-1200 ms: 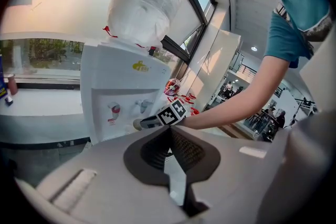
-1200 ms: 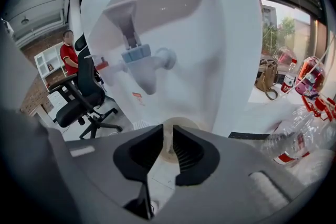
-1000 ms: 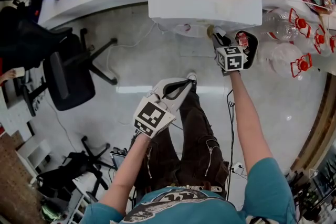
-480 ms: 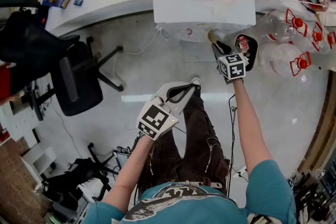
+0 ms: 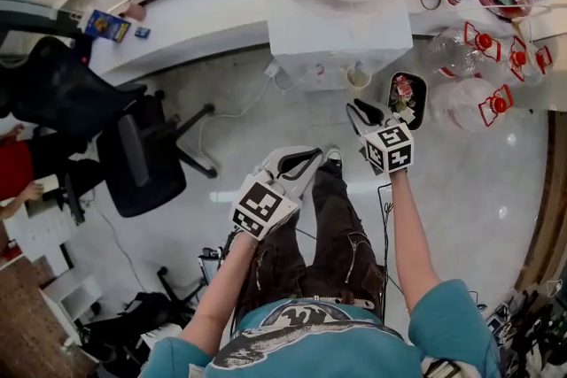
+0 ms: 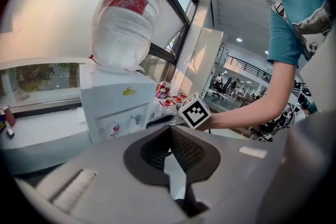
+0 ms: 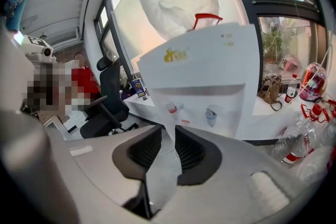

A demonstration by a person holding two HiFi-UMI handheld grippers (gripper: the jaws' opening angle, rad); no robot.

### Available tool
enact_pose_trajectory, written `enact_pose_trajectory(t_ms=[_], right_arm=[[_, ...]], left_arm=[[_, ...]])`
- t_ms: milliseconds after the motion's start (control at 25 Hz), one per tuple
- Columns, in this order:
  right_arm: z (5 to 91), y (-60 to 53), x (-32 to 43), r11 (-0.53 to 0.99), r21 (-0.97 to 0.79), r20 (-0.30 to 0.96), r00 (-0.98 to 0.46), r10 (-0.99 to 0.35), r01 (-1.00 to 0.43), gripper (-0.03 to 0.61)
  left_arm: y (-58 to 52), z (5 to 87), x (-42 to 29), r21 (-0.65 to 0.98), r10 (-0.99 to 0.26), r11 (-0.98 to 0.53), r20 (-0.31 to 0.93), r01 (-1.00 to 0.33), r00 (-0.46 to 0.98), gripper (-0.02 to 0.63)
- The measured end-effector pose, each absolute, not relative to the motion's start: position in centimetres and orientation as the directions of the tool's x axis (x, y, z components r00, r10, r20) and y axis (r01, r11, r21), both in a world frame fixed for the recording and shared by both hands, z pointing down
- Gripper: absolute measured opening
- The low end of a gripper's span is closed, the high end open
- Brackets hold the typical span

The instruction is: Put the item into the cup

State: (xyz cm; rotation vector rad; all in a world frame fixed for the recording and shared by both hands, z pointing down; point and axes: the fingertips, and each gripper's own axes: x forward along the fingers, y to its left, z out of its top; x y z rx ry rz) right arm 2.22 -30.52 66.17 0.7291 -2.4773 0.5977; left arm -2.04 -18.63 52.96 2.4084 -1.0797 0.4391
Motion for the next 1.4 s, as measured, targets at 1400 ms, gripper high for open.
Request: enact_pose_trajectory(t_ms=[1400], right_arm=[[43.5, -8.4, -5.3, 0.704, -0.301, 0.296, -0.765, -0.572, -0.643, 0.072]], left_arm=[[-3.8, 43.3, -12.6, 0.25, -0.637, -0.655, 0.326, -0.713, 0.699, 0.011]])
